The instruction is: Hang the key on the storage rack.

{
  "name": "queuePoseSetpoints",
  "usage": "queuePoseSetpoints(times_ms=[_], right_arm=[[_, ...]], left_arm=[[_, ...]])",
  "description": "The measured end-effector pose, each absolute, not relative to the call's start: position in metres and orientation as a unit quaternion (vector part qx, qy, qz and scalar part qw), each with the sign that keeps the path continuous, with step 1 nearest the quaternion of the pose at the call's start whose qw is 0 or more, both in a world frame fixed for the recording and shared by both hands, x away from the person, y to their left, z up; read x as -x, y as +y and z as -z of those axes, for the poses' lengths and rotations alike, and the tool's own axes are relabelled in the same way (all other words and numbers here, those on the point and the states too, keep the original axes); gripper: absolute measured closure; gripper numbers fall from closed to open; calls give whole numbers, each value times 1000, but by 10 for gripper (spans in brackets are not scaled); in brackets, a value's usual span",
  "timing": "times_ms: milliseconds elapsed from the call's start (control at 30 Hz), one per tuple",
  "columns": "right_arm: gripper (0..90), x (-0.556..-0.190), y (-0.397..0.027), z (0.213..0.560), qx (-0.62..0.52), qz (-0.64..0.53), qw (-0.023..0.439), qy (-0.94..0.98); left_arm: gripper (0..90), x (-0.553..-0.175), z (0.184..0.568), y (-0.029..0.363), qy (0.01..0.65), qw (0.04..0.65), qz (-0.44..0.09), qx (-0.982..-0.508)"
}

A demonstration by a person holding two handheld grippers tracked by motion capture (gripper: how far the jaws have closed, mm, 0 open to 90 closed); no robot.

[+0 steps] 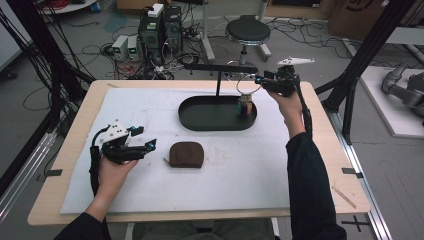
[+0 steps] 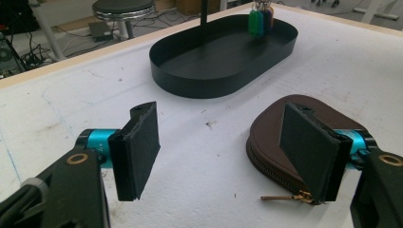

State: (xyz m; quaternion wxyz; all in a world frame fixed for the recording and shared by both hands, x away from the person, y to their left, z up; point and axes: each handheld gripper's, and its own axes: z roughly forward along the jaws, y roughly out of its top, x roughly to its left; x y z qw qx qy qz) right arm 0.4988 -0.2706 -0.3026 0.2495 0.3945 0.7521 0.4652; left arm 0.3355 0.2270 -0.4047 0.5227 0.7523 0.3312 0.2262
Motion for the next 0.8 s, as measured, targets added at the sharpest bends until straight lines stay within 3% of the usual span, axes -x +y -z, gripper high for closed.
queuePoseSetpoints(times_ms=[100,333,800], right_arm=[[434,-496,-272,300,-392,-459,251,757],[384,-489,-272,295,-383,-464,245,760],[352,-447,-269,276,-351,-471,243,772]], left_arm=[[298,-336,405,227,331,522,-226,-753],[298,-336,405,227,332,523,-226,-752],[298,-333,403,228,332,521,-235,-750]])
